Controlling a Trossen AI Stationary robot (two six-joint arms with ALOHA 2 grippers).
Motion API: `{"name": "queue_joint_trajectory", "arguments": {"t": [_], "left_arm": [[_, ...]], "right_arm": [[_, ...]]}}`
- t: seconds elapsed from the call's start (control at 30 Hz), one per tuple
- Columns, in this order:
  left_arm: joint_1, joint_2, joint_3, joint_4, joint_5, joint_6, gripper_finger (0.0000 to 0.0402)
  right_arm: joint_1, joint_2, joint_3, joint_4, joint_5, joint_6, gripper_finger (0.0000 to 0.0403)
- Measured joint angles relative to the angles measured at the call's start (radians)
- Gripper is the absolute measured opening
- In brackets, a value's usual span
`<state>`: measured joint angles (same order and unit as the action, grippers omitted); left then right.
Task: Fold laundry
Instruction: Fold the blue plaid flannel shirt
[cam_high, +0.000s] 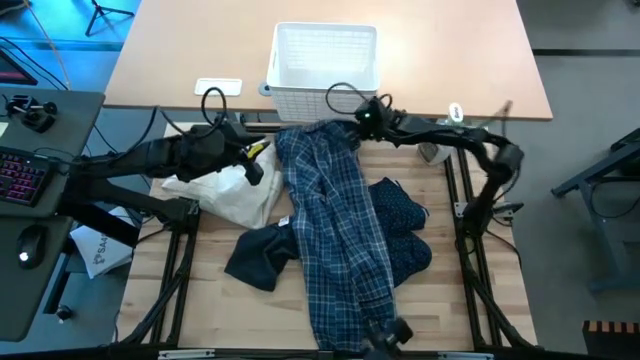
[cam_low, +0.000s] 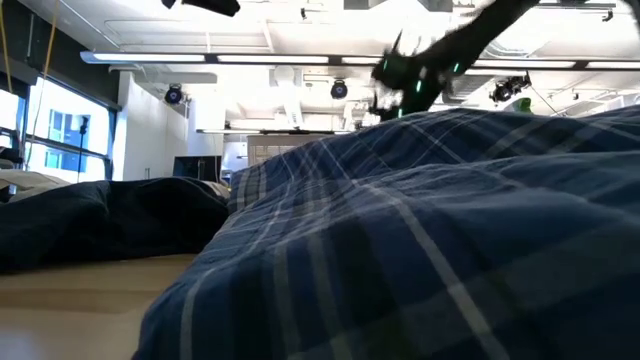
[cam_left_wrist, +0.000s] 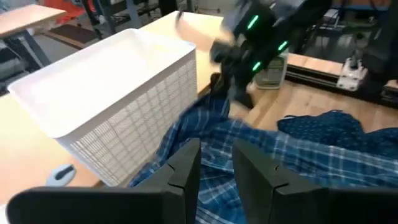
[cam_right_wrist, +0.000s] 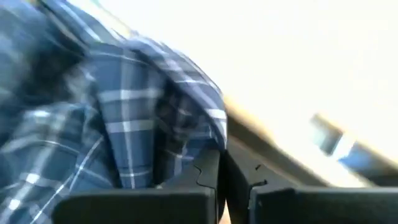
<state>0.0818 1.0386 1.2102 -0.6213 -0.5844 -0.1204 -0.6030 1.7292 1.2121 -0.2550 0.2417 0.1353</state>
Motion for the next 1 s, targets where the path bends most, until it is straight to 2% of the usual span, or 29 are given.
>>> {"name": "queue_joint_trajectory", "arguments": {"t": [0.1,0.23,0.33,0.7,0.83,1.0], "left_arm": [[0.018,0.0,0.0,0.0,0.001,0.024,0.0078],[0.036,0.0,0.0,0.0,0.001,0.055,0.0078],[0.049,0.0,0.0,-0.001,0.002,0.079,0.0078],[0.058,0.003,0.0,-0.001,0.041,0.065,0.0078],[0.059,0.011,0.0,-0.002,0.081,0.044,0.0078],[0.07,0.027,0.0,-0.004,0.168,-0.025,0.0078]], "right_arm": [[0.049,-0.116,0.0,0.019,0.023,-0.197,0.0002],[0.122,-0.221,0.0,0.043,0.182,-0.422,0.0002],[0.128,-0.243,-0.002,0.047,0.276,-0.493,0.0001],[-0.052,-0.162,-0.131,0.036,0.252,-0.402,0.001],[-0.107,-0.162,-0.132,0.017,0.212,-0.363,0.0062],[-0.152,-0.207,-0.083,-0.143,0.21,-0.202,0.0143]]}}
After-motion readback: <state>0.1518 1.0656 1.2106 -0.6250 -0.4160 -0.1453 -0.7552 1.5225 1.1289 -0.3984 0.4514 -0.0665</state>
